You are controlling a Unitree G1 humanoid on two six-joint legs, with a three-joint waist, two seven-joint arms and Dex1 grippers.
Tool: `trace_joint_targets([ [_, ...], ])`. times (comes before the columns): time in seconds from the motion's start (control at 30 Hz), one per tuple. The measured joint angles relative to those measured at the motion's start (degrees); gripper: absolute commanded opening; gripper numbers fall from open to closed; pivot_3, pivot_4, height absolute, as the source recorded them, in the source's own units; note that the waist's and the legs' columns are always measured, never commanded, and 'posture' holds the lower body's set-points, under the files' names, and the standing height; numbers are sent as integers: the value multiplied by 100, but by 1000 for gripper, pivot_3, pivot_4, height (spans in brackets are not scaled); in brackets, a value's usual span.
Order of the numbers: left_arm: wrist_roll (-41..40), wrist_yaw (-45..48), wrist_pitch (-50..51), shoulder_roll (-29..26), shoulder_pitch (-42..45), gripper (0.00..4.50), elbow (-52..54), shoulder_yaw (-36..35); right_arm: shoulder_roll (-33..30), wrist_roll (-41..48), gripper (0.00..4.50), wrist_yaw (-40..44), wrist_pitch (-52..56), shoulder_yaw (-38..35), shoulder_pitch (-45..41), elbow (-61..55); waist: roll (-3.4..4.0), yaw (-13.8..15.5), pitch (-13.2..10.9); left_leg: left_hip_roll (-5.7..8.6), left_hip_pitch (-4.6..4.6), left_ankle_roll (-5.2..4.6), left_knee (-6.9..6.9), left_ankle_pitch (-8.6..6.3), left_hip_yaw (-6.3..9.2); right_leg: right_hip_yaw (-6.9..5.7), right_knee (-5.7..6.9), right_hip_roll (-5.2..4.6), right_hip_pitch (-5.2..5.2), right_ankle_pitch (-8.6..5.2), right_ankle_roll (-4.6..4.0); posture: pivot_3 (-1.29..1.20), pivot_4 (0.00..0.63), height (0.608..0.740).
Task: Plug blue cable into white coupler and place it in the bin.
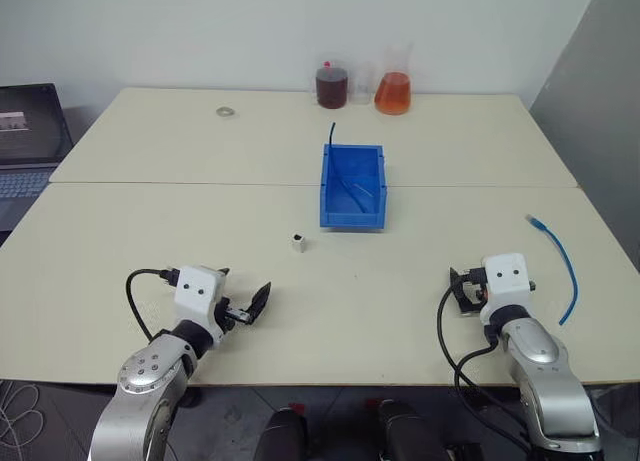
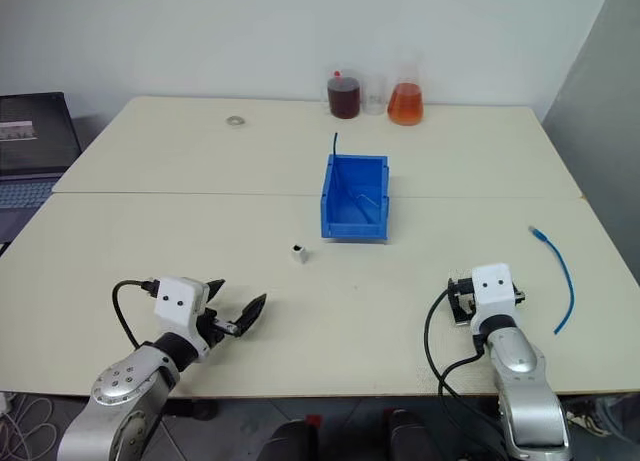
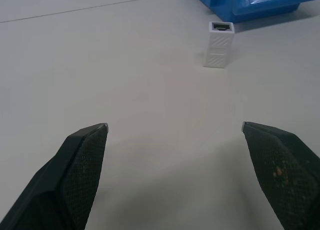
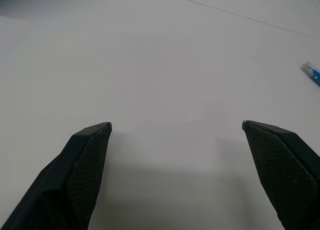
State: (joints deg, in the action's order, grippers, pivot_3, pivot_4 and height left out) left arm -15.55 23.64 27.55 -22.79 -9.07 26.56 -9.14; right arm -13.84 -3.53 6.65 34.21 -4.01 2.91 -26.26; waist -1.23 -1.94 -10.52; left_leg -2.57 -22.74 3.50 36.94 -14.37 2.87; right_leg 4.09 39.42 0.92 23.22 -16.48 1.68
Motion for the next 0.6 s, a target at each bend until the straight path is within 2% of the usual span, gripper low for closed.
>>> trace_joint_targets([
  [0.07, -36, 131, 0, -73, 101, 4500, -10, 26, 0, -1, 4450, -49, 11, -50, -7, -12, 0, 3, 0, 0, -1, 0, 1, 0, 0, -1, 0, 0, 0, 0, 0, 0, 150, 740],
  [0.23, -193, 1013, -44, -681, 536, 4500, -42, 449, -72, -22, 4450, -50, 60, -116, 323, -282, 0, 17, 0, 2, -6, 0, -1, 0, 2, -3, -5, 0, 0, -1, -1, 0, 150, 740],
  [0.33, -242, 1705, -94, -907, 1390, 4500, -352, 890, -241, -144, 4450, -67, 163, -253, 457, -340, 2, 46, 0, 10, -8, 0, 5, 1, 2, -5, -5, -3, 0, 2, 6, 0, 150, 740],
  [0.5, -203, 2678, -473, -892, 2582, 4500, -978, 1731, -943, -183, 4450, 82, 205, -1090, 231, -223, 8, -20, 3, 6, -6, -1, 0, 0, -9, 5, -20, 0, -3, 7, 9, 0, 150, 740],
  [0.6, -158, 3061, -669, -846, 2892, 4500, -1295, 2060, -1272, -79, 4450, 256, 186, -1422, 27, 114, 9, -32, 3, 5, -7, -2, -2, 0, -8, 4, -22, 3, -2, 12, -6, 0, 150, 740],
])
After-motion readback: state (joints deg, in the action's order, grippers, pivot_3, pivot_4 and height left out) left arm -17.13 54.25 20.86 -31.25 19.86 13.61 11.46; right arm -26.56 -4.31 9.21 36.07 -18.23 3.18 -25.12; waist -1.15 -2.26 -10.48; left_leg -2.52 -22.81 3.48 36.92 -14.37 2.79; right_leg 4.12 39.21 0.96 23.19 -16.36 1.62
